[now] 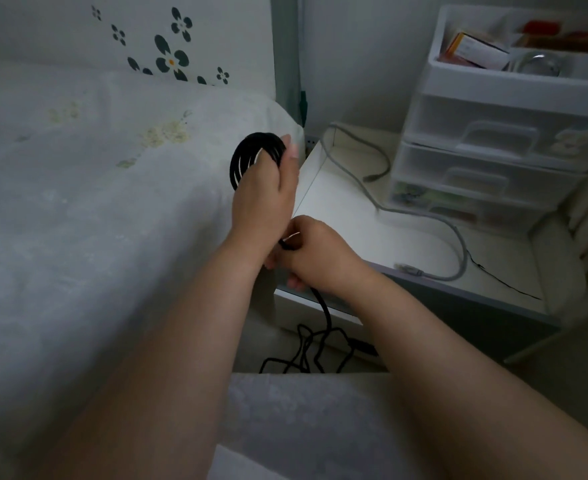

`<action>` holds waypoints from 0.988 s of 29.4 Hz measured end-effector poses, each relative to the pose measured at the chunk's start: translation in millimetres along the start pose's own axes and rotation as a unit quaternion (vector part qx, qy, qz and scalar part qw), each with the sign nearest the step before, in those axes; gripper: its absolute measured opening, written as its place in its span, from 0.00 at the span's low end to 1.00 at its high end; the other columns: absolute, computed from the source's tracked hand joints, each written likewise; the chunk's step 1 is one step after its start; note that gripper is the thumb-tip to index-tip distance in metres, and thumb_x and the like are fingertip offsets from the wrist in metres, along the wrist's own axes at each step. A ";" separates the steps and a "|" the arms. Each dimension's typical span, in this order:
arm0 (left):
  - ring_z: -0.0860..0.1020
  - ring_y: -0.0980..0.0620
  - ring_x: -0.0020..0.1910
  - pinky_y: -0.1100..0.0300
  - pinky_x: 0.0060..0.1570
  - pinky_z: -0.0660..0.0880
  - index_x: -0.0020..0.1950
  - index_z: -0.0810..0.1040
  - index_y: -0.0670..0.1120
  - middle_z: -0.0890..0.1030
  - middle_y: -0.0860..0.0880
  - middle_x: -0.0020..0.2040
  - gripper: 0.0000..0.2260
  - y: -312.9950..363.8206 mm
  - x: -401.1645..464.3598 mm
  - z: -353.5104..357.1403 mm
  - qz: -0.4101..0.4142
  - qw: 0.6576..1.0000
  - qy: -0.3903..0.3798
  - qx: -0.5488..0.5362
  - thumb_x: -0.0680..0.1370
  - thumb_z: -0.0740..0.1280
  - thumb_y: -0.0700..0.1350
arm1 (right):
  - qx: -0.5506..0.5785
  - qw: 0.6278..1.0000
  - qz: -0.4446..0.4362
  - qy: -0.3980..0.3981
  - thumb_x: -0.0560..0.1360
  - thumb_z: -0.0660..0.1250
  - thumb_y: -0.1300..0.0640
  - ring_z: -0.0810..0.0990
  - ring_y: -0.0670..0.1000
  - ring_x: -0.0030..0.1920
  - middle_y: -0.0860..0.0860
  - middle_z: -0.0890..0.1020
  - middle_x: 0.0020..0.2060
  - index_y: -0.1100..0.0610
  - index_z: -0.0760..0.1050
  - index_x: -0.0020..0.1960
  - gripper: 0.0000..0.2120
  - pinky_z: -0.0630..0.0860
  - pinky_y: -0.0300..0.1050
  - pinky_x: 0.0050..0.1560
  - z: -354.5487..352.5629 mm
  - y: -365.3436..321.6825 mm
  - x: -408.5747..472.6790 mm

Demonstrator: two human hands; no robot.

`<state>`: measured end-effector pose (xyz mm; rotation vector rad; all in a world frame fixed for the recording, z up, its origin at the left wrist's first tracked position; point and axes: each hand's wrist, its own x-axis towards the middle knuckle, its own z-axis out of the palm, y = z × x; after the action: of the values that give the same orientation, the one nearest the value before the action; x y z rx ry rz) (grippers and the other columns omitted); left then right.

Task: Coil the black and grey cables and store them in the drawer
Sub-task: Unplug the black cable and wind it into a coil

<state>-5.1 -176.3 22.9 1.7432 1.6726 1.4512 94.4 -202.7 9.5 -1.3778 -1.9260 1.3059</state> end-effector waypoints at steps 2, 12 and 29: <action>0.78 0.47 0.55 0.68 0.46 0.69 0.68 0.71 0.40 0.81 0.43 0.56 0.21 -5.0 1.8 0.7 0.033 0.993 -0.031 0.108 0.84 0.52 0.51 | 0.003 0.998 0.044 -0.045 0.71 0.70 0.65 0.78 0.49 0.27 0.58 0.83 0.45 0.57 0.71 0.54 0.14 0.79 0.39 0.31 -11.5 -0.8 -1.9; 0.72 0.51 0.29 0.59 0.29 0.63 0.38 0.69 0.44 0.73 0.49 0.31 0.21 -16.3 10.7 0.8 -0.017 0.949 -0.201 0.243 0.84 0.49 0.53 | -0.107 0.985 -0.120 0.065 0.77 0.64 0.60 0.75 0.36 0.36 0.44 0.82 0.38 0.52 0.78 0.50 0.07 0.68 0.31 0.39 -39.8 14.4 2.0; 0.65 0.55 0.18 0.64 0.22 0.65 0.28 0.75 0.48 0.70 0.49 0.21 0.13 6.5 -7.6 -12.7 -0.144 0.866 -0.418 -0.236 0.70 0.69 0.53 | 0.188 0.958 -0.171 0.130 0.75 0.68 0.61 0.70 0.40 0.29 0.45 0.75 0.28 0.56 0.74 0.39 0.07 0.68 0.34 0.34 -63.2 21.4 11.6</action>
<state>-10.2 -189.7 30.2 1.4334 0.9451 0.6945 148.7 -163.2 18.1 -0.9255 -1.5548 1.1765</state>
